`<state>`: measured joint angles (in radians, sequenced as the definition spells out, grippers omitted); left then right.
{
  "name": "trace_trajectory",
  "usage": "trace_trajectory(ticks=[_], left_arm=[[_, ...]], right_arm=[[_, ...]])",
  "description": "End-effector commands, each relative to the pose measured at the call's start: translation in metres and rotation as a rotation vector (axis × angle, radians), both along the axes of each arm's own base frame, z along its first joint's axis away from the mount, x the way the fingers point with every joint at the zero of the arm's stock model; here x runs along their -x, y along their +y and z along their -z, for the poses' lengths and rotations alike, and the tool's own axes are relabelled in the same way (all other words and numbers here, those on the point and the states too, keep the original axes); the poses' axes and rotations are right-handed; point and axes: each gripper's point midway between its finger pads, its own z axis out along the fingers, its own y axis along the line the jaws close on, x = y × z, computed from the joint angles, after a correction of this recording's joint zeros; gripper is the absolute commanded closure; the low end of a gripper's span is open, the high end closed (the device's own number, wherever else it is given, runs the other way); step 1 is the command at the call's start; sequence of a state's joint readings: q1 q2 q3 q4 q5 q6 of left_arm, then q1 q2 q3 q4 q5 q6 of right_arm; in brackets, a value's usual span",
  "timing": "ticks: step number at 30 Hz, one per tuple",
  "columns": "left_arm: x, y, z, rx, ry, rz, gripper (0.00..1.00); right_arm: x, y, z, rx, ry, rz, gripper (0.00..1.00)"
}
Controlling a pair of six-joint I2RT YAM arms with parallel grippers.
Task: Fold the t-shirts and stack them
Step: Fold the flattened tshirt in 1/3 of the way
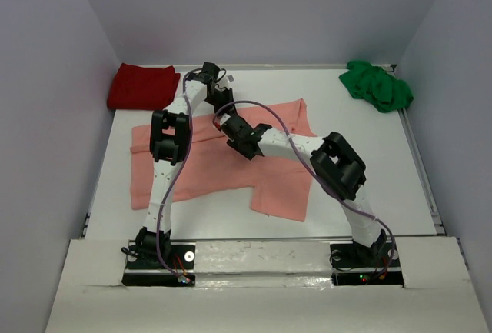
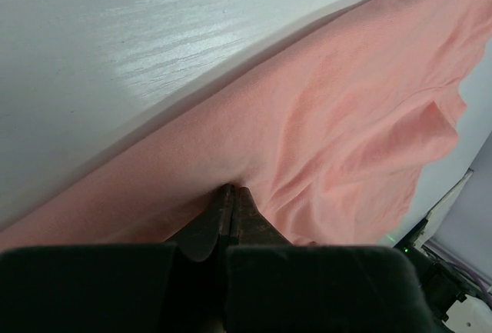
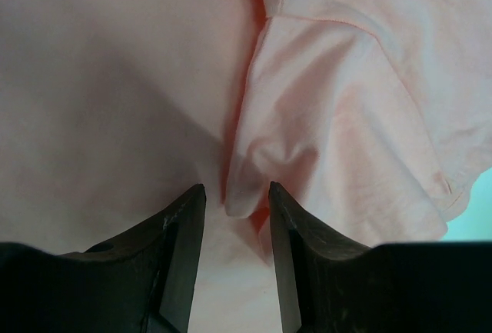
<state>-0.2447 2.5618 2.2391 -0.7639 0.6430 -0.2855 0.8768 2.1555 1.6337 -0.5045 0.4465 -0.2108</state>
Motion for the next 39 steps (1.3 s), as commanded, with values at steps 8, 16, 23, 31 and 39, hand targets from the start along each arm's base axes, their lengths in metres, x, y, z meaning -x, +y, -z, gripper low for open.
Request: trace_trajectory(ticks=[8,16,23,31,39], left_arm=[[0.007,0.034,0.054,-0.173,0.056,-0.013,0.96],[0.008,0.035,0.054,-0.176,0.058,-0.013,0.96],[0.008,0.036,0.055,-0.179,0.06,-0.016,0.96],[0.007,0.036,0.054,-0.176,0.058,-0.018,0.96],[0.007,0.037,0.055,-0.175,0.058,-0.019,0.96]], right_arm=[[-0.011,0.012,-0.002,-0.029,-0.028,0.015,0.61],[-0.022,0.004,-0.004,-0.047,-0.028,0.052,0.81],[-0.021,0.008,-0.011,-0.073,-0.018,0.055,0.83],[-0.004,0.022,-0.016,-0.136,0.137,0.042,0.87],[0.015,0.031,-0.008,-0.169,0.285,0.015,0.87]])
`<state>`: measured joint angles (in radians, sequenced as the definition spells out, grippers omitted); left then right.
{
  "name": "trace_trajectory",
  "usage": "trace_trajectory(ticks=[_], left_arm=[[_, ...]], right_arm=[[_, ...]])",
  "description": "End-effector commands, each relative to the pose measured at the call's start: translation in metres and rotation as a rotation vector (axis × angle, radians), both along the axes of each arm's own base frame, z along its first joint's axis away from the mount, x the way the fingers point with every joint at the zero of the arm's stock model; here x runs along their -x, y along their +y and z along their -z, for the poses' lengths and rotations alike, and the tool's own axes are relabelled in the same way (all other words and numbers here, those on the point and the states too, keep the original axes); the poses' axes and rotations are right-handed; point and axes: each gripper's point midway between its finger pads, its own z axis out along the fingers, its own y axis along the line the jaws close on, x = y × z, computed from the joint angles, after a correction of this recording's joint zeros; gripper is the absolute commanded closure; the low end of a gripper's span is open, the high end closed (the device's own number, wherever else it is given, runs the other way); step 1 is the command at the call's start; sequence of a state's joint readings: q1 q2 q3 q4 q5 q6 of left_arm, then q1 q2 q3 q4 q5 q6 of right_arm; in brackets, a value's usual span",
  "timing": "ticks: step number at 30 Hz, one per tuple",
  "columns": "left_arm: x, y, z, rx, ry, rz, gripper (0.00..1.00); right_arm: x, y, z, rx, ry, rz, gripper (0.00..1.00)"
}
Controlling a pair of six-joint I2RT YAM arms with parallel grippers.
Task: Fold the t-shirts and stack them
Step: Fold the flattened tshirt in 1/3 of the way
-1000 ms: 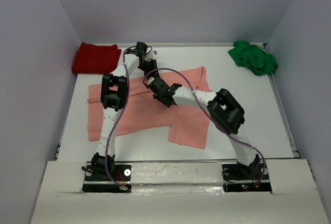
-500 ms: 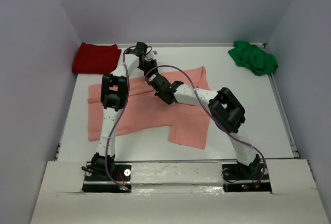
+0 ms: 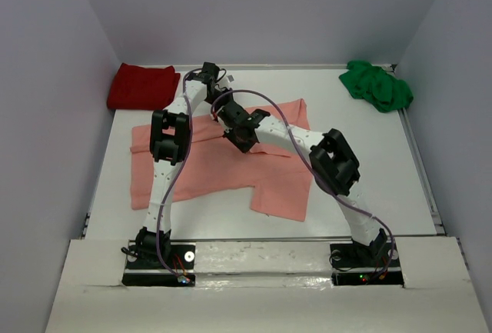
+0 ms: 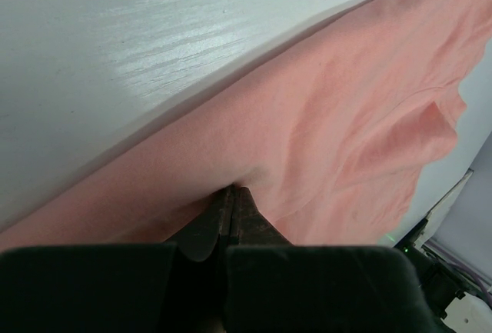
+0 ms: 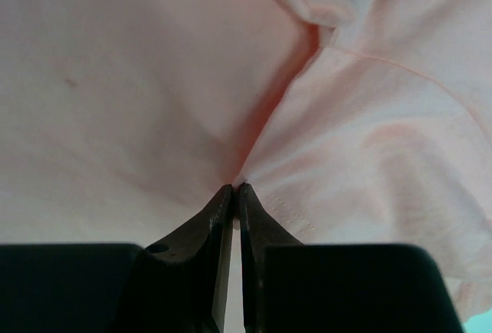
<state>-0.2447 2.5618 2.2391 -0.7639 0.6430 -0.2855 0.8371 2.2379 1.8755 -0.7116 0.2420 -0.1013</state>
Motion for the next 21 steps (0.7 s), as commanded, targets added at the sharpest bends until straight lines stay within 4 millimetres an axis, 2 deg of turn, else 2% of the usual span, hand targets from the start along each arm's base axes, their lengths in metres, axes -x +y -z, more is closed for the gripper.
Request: trace_trajectory(ticks=[1,7,13,15,16,18,21], left_arm=[[0.007,0.037,0.055,-0.175,0.06,-0.019,0.96],[0.007,0.037,0.055,-0.175,0.06,-0.019,0.96],[0.007,0.037,0.054,-0.174,0.058,-0.017,0.96],[0.006,0.037,0.055,-0.174,0.06,-0.02,0.96],[0.007,0.037,0.054,-0.173,0.058,-0.018,0.96],[0.006,0.038,0.055,-0.175,0.058,-0.02,0.96],[0.006,0.038,0.054,-0.174,0.057,-0.021,0.96]], right_arm=[[0.013,0.002,0.004,-0.031,0.114,-0.01,0.87],[0.021,0.004,0.006,-0.033,0.166,-0.01,0.91],[0.025,0.003,0.007,-0.047,0.207,-0.011,0.89],[0.026,0.003,0.007,-0.05,0.213,-0.008,0.81],[0.026,0.002,0.006,-0.048,0.21,-0.002,0.61],[0.022,0.001,0.002,-0.065,0.205,0.025,0.45],[0.016,-0.001,-0.009,-0.11,0.213,0.053,0.41]])
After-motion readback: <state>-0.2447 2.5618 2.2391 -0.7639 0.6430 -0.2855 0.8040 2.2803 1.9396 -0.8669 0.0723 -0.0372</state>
